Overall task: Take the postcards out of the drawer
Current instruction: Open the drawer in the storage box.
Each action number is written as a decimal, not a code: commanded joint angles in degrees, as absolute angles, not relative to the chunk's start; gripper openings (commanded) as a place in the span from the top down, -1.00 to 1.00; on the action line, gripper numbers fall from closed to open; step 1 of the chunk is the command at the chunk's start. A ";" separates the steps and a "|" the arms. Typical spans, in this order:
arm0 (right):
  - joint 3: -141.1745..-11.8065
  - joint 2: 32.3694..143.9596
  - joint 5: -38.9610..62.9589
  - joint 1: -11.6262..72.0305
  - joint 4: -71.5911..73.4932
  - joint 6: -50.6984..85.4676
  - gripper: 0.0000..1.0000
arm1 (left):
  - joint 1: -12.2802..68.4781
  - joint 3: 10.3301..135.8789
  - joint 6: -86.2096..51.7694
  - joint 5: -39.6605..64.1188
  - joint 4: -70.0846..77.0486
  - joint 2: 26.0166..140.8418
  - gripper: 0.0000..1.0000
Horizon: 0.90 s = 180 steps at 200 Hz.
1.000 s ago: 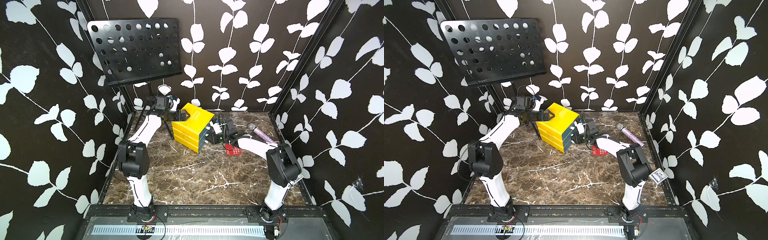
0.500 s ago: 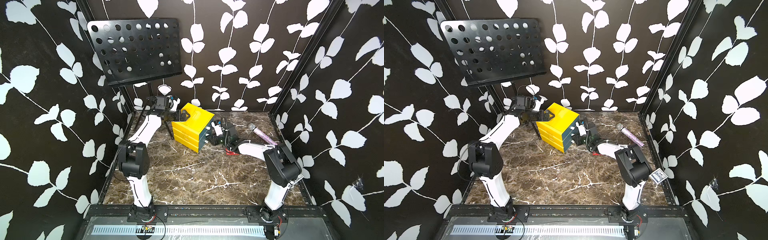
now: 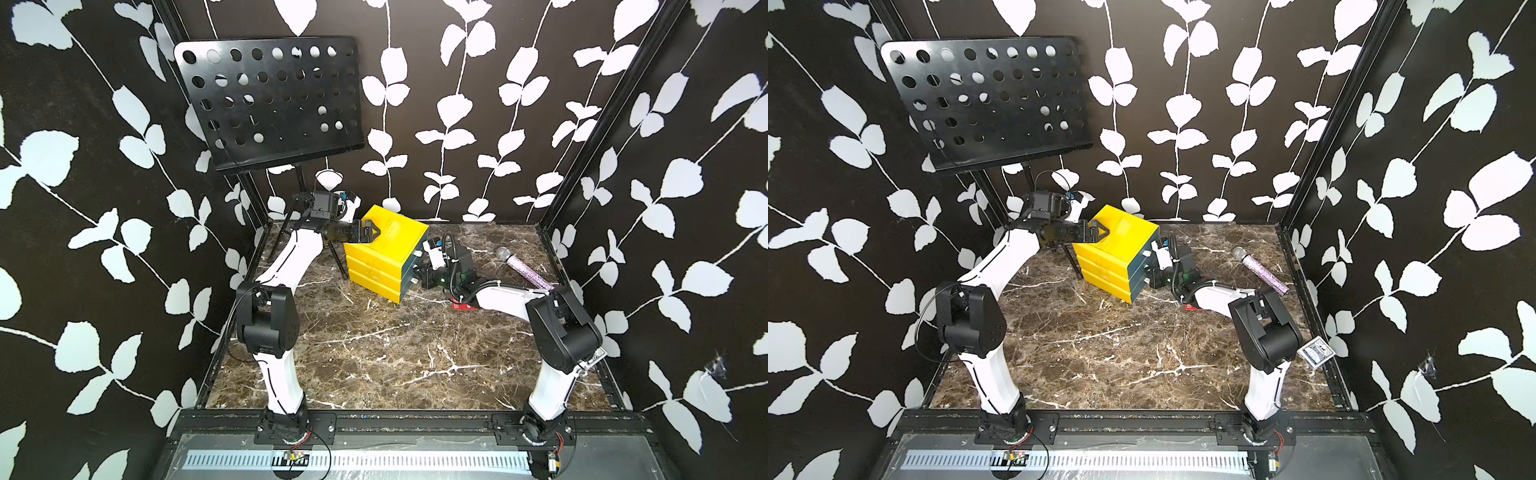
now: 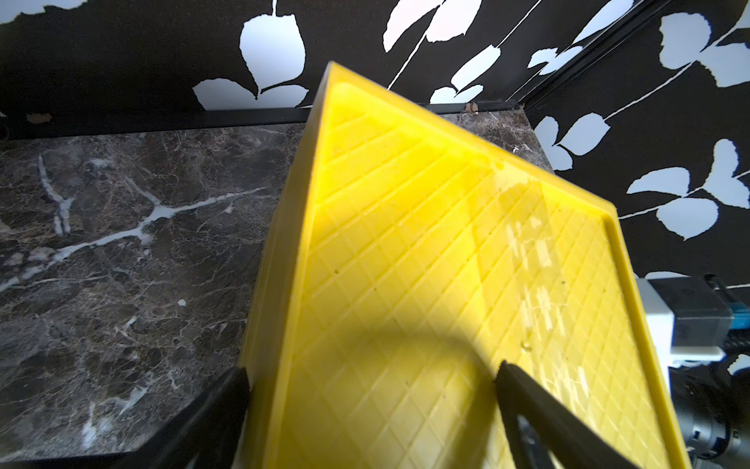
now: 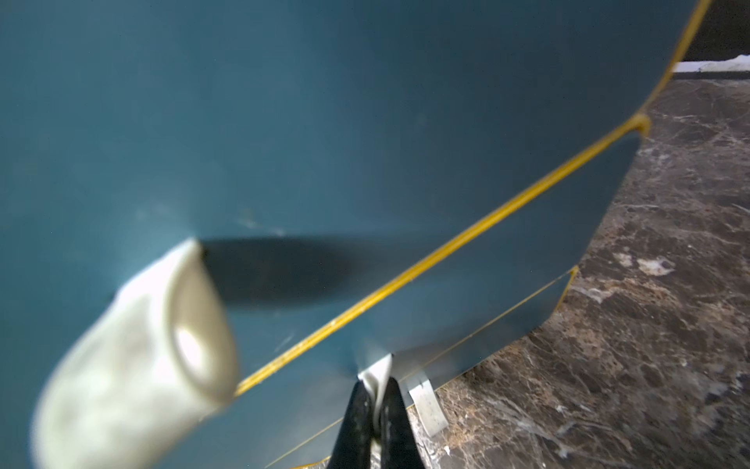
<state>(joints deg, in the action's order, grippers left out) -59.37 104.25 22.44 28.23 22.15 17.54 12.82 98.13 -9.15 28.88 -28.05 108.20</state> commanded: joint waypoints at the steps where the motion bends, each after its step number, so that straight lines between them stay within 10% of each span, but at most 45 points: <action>1: -55.66 99.63 21.41 27.69 22.70 16.61 1.00 | 13.31 99.25 -8.18 27.53 -30.06 107.60 -0.93; 162: -34.17 72.85 17.36 28.12 6.89 19.25 1.00 | 13.27 106.47 -7.56 27.44 -32.14 112.52 -0.93; 180: -34.01 71.86 16.82 28.13 6.19 19.90 0.78 | 13.27 106.52 -7.21 27.20 -32.34 112.46 -0.93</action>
